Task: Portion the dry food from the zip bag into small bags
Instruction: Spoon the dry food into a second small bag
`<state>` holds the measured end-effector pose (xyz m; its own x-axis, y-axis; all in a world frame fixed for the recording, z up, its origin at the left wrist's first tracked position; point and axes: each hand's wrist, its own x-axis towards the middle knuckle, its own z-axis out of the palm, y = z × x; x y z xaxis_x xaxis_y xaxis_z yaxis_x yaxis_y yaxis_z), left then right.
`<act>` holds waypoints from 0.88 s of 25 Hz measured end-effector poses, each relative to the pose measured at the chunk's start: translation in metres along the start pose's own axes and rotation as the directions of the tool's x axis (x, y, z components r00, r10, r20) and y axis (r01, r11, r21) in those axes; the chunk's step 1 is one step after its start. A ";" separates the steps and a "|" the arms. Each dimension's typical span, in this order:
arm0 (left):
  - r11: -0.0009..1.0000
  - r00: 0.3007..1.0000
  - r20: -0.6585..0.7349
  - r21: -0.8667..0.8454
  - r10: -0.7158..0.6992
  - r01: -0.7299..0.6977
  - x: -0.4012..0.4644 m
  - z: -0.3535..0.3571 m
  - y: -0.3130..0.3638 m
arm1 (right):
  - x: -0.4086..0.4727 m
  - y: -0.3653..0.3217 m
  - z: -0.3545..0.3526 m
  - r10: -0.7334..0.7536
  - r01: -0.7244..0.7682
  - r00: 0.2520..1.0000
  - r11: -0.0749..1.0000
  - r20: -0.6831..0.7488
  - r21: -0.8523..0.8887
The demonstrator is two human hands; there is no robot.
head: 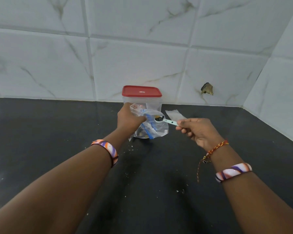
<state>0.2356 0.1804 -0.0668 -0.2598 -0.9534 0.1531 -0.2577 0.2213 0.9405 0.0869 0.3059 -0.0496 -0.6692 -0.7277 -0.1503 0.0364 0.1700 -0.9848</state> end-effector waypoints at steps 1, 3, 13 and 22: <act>1.000 1.000 0.012 0.005 0.006 -0.006 0.000 0.000 -0.001 | -0.002 -0.009 0.001 -0.024 0.024 1.000 1.000 0.013 0.011; 0.999 0.999 0.036 0.022 0.024 -0.025 0.000 0.000 -0.001 | -0.004 -0.025 0.009 -0.091 0.091 0.995 0.996 0.030 0.008; 0.999 0.997 0.072 0.037 0.028 -0.031 0.005 -0.001 -0.001 | -0.001 -0.018 0.064 -0.882 0.676 0.259 -0.126 0.394 -0.726; 1.000 0.998 0.055 -0.009 0.017 -0.017 0.004 -0.006 -0.013 | -0.003 0.054 0.039 -0.317 0.315 0.916 0.948 -0.246 -0.048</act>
<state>0.2440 0.1725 -0.0769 -0.3146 -0.9369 0.1524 -0.2454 0.2354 0.9404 0.1203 0.2913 -0.1057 -0.8071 -0.5568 0.1961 -0.2119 -0.0367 -0.9766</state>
